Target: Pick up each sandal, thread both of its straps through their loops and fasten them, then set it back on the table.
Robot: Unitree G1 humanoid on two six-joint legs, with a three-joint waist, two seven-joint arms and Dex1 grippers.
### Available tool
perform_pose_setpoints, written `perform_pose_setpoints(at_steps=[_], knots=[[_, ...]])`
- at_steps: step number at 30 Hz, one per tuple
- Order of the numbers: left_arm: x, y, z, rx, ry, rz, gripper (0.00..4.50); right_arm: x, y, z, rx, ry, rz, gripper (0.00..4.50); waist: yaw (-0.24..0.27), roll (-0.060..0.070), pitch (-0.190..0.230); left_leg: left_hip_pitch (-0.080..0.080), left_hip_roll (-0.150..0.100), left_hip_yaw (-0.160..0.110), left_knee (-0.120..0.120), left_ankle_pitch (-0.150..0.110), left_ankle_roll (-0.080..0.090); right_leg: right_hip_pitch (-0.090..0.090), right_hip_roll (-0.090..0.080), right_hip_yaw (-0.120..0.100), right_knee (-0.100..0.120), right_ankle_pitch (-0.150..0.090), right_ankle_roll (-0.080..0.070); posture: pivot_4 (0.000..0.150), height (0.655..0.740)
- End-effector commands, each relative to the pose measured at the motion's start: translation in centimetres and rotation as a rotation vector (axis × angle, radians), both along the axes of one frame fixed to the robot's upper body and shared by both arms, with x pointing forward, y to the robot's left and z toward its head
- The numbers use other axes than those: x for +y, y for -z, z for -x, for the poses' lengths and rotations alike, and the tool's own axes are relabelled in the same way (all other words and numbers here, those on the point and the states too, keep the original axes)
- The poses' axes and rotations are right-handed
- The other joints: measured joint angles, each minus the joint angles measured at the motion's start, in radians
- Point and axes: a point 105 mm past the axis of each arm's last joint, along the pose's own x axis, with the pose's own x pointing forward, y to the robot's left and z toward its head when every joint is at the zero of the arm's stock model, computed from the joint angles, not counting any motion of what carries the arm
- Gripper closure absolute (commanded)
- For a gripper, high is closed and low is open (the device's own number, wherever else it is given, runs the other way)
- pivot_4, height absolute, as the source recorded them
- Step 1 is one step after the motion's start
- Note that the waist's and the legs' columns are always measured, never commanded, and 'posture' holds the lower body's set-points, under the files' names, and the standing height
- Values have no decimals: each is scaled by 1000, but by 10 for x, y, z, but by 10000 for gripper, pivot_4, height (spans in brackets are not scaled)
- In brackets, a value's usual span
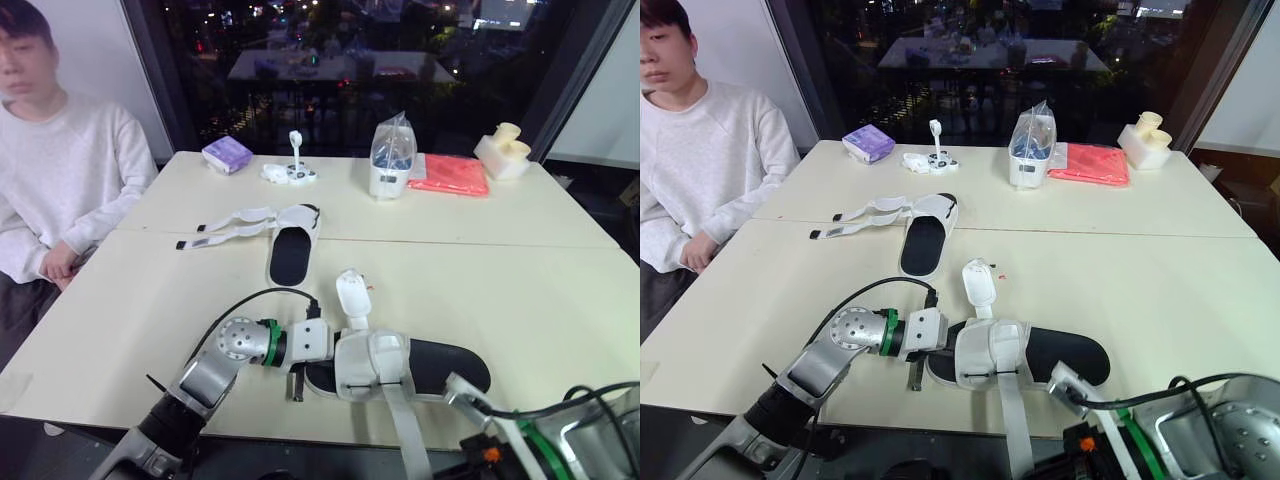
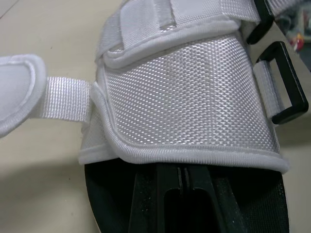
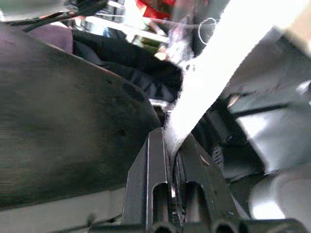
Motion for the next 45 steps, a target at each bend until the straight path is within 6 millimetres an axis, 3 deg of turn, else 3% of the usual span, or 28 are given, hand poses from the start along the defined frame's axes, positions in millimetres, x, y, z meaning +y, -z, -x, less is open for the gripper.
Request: perform_pose_setpoints(at_steps=[1,10,15,24,32,40,45], knots=[[7,40,7,77,7,-144,45000,3,-31,-13,-118,-27,-57,44640,0,0,0,0,0,0,0,0,0,0,0,0,0,0,0,1500,7400],[9,49,16,71,77,-199,45000,0,-73,-92,-360,74,-54,44640,-2,0,-1,0,0,1,0,0,0,0,-1,0,0,0,-1,1500,7400],[9,49,15,66,79,-202,45000,0,-65,-119,-383,87,-6,44640,-3,0,-1,-1,0,1,0,1,-1,-1,-2,0,0,0,-1,1500,7400],[12,49,13,64,65,-205,45000,-1,-45,-141,-386,81,27,44640,-6,0,-1,0,0,1,0,2,-3,-1,-1,0,0,1,-1,1500,7400],[13,50,15,71,67,-212,45000,5,-65,-133,-454,1,0,44640,-6,0,-1,0,0,1,0,3,-6,-1,-1,0,0,2,0,1500,7400],[14,53,21,77,117,-247,45000,6,-96,-99,-539,-100,-20,44640,-6,1,-1,0,0,1,0,2,-8,-2,-2,0,0,2,0,1500,7400],[14,54,21,72,154,-267,45000,6,-105,-82,-577,-141,-13,44640,-6,1,-1,-1,0,1,-1,-1,-4,-2,-2,0,0,2,0,1500,7400]])
